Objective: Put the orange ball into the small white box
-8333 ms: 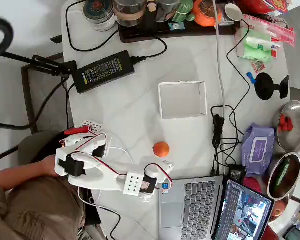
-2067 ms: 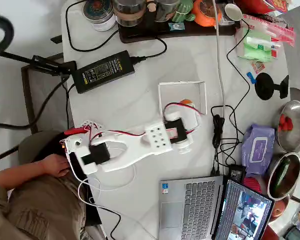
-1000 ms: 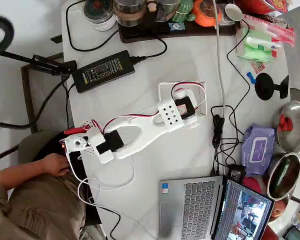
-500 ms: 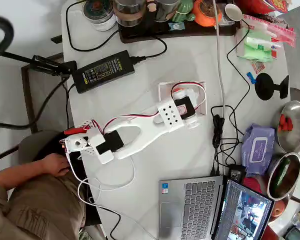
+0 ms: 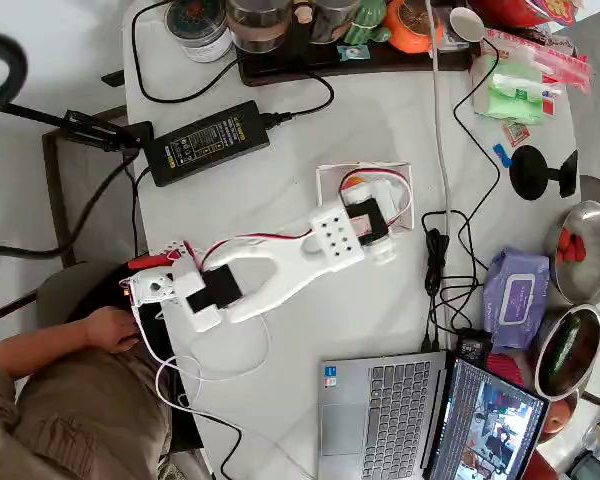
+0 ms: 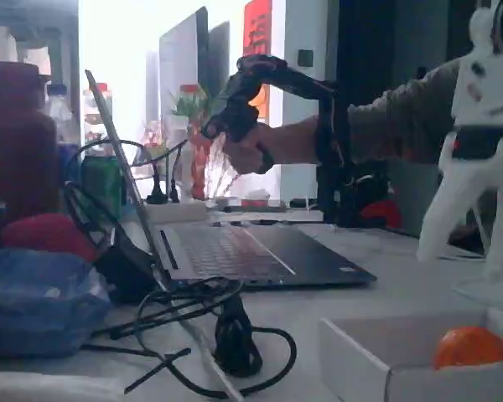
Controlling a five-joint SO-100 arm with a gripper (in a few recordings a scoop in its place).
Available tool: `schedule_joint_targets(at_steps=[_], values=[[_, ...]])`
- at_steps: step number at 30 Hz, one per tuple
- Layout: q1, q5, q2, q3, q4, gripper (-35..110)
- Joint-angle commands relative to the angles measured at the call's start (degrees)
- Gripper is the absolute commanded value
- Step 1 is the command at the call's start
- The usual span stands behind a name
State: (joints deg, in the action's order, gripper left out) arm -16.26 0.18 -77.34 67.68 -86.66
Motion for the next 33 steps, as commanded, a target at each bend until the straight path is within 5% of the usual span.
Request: schedule_joint_targets(at_steps=[1, 33], values=[[0.2, 0.2, -7.5, -0.4, -1.1, 32], [11.1, 4.0, -45.1, -0.3, -13.4, 32]])
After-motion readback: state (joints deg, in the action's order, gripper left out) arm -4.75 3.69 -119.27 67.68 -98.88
